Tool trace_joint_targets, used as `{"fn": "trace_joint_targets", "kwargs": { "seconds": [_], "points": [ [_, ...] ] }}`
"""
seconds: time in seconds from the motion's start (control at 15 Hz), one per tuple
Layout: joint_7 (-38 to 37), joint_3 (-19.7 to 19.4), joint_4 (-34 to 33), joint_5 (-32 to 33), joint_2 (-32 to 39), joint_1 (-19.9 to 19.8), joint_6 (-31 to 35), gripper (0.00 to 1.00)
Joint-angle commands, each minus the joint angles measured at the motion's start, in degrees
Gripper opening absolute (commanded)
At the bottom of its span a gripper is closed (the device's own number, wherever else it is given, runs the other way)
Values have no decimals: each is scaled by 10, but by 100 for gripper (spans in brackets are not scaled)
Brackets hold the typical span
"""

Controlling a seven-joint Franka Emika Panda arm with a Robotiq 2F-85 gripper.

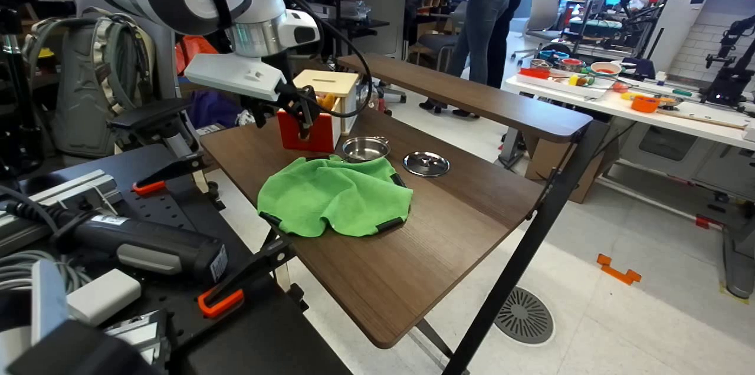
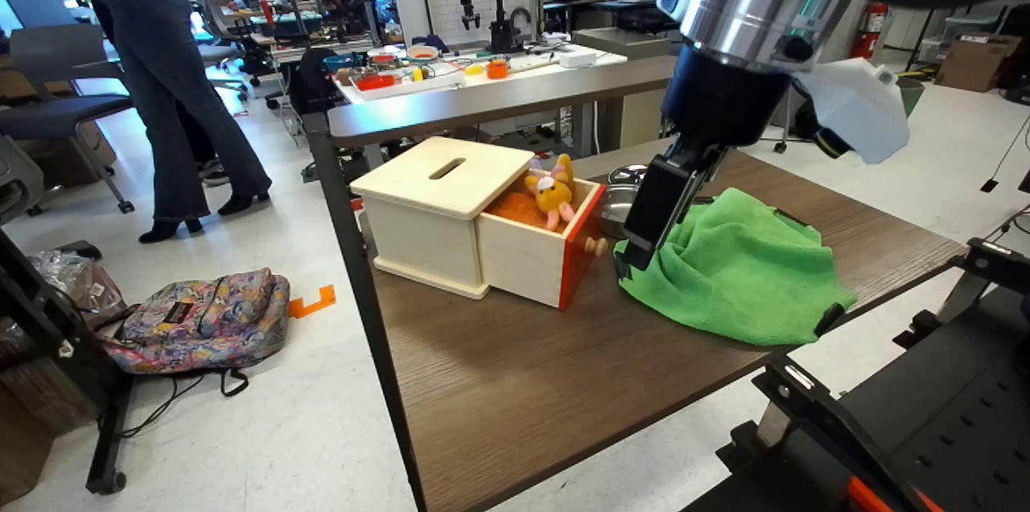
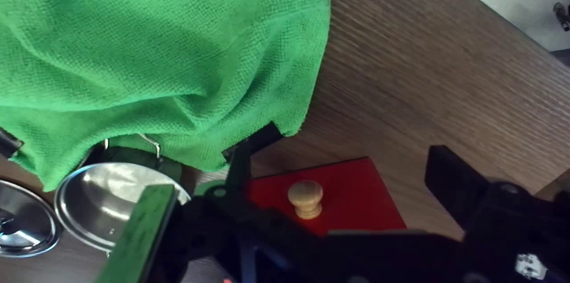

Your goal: Close the drawer

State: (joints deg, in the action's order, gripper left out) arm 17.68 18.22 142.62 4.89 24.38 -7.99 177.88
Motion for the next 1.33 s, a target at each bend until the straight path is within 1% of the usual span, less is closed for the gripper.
{"fn": "trace_joint_targets", "kwargs": {
  "seconds": [0.0, 0.2, 0.47, 0.87, 1.27],
  "points": [
    [31, 41, -19, 9, 42, -59, 16, 100],
    [40, 41, -36, 17, 59, -72, 5, 100],
    [49, 39, -61, 24, 85, -67, 2, 100],
    [48, 23, -94, 38, 115, -43, -4, 100],
    [41, 3, -115, 46, 121, -14, -3, 100]
  ]
}}
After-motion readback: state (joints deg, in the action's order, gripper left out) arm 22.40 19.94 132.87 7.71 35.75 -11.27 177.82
